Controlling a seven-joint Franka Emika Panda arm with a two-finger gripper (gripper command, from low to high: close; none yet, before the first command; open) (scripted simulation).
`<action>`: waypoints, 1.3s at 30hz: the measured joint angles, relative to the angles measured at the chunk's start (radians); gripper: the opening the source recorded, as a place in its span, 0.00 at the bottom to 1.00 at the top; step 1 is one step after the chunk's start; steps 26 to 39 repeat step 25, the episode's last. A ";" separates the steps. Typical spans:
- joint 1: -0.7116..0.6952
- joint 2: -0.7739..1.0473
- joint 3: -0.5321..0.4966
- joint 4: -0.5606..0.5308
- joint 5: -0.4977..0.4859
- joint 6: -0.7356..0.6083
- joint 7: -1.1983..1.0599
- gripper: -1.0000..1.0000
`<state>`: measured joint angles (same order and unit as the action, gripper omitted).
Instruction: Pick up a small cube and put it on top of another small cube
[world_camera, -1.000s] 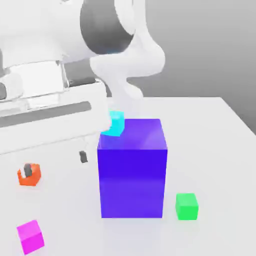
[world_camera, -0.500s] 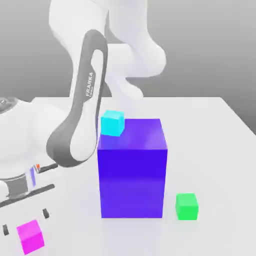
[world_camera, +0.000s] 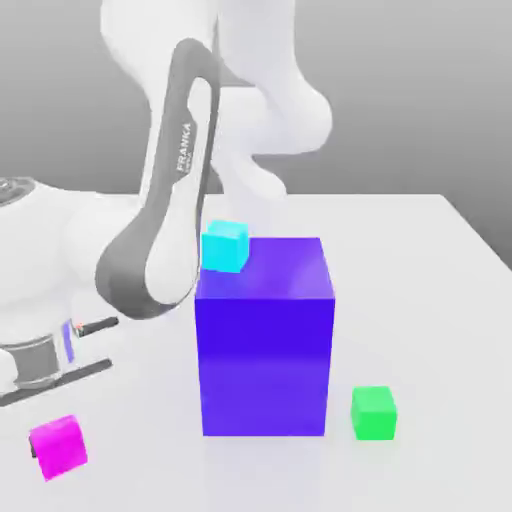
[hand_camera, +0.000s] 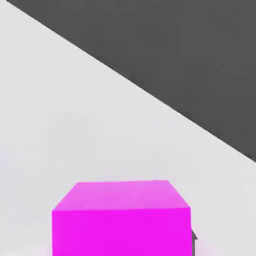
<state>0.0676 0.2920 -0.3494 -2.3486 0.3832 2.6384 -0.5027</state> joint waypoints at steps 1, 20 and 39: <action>0.025 -0.025 0.023 -0.012 0.000 -0.004 0.001 0.00; 0.451 -0.242 0.254 -0.388 -0.364 0.148 0.088 0.00; 0.440 -0.171 0.268 -0.386 -0.347 0.214 0.076 1.00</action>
